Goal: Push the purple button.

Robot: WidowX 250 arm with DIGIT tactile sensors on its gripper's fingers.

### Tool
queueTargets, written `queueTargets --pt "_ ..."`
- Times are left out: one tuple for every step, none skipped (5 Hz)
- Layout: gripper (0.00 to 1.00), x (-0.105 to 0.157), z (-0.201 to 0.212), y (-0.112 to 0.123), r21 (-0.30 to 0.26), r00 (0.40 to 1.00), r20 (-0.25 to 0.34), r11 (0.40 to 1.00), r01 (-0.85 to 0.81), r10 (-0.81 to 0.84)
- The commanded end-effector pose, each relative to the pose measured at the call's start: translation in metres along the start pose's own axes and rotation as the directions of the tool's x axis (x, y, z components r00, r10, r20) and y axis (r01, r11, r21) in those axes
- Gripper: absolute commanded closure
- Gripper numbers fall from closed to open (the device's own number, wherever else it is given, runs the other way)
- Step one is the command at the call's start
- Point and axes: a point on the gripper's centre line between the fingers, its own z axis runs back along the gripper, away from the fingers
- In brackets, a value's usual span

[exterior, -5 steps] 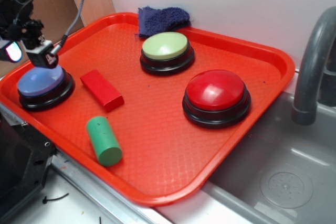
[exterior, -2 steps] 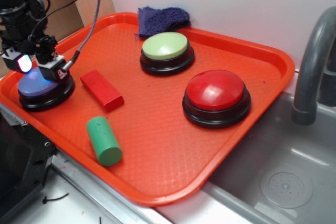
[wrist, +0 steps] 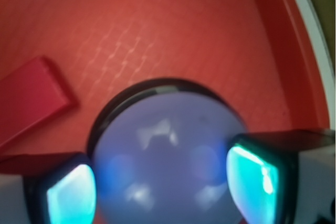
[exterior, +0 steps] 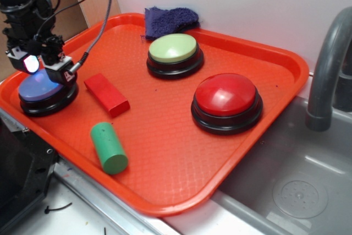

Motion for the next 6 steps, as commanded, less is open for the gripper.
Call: queueTargets --pt "0.0 0.02 0.054 -0.002 0.002 0.995 0.099 1.0 0.006 -0.006" --pt "0.0 0.022 0.064 -0.003 0.003 0.994 0.111 1.0 0.01 -0.01" --pt "0.0 0.023 0.073 -0.004 -0.001 0.993 0.12 1.0 0.015 -0.015" --pt "0.0 0.024 0.082 -0.002 -0.002 0.991 0.131 1.0 0.011 -0.011" --pt "0.0 0.026 0.09 0.003 0.005 0.99 0.138 1.0 0.011 -0.012" --pt "0.0 0.028 0.098 0.005 -0.003 0.991 0.136 1.0 0.008 -0.008"
